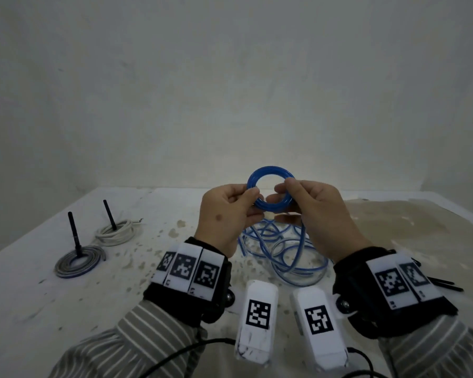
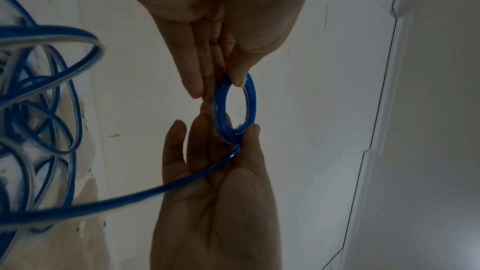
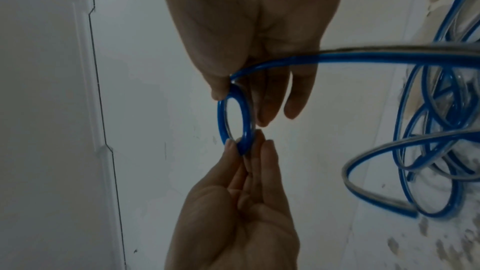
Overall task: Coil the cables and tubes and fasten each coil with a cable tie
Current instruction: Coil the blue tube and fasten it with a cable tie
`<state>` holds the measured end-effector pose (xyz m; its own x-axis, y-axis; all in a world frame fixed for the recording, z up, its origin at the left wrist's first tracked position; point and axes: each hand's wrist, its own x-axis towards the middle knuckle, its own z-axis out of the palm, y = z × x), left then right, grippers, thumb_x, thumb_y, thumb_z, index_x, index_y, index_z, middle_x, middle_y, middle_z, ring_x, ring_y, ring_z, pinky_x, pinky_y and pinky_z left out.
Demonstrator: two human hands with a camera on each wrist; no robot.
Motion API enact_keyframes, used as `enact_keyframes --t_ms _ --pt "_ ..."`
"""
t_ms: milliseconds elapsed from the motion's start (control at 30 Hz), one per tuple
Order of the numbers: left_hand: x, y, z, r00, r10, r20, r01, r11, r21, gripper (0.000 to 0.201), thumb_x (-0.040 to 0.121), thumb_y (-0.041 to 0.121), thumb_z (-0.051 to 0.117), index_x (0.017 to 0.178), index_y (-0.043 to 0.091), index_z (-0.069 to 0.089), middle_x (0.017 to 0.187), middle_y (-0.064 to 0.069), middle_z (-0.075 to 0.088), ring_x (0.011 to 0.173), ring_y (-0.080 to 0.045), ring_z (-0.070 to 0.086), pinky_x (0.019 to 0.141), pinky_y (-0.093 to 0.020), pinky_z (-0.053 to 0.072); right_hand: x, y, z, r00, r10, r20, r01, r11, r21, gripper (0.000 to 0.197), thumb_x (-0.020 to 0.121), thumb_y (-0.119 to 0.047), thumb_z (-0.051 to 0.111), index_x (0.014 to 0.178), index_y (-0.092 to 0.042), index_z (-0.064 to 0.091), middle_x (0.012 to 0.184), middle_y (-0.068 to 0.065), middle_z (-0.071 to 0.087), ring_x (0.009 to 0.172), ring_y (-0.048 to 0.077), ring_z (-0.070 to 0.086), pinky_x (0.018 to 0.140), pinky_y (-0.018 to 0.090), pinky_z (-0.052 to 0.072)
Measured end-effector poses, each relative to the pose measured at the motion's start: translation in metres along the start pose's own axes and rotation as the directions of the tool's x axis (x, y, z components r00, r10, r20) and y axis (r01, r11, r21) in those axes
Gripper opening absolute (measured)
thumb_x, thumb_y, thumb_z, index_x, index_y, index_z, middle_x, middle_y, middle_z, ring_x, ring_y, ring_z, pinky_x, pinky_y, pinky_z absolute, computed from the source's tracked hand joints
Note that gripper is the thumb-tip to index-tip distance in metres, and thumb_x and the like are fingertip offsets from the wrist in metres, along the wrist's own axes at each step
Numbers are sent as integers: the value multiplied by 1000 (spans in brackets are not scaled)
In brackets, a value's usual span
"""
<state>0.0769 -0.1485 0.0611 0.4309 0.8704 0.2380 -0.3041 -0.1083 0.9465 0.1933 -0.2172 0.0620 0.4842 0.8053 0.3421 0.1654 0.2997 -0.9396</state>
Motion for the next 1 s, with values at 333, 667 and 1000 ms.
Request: enact_keyframes --t_ms 333,667,1000 --pt "-2 -5 2 1000 12 -4 -13 990 -138 4 88 7 57 88 8 60 75 -4 68 63 -11 68 59 -21 55 -3 0 -7 993 71 95 -78 995 65 31 97 -24 42 87 -8 66 80 4 72 76 14 67 68 32 56" --pt "-16 -18 6 965 -165 204 185 979 -83 7 89 9 56 86 6 62 78 -9 68 67 -15 67 65 -23 57 2 -9 -3 999 -26 20 26 999 21 35 99 -20 38 69 -11 55 71 0 66 66 11 56 65 27 49" --pt "3 27 -15 939 21 345 -173 892 418 14 82 8 66 95 15 67 76 -6 68 76 -19 65 76 -35 55 -3 -16 -13 949 -2 315 150 884 -444 33 98 -18 38 67 -13 47 59 -4 46 53 8 40 61 24 37"
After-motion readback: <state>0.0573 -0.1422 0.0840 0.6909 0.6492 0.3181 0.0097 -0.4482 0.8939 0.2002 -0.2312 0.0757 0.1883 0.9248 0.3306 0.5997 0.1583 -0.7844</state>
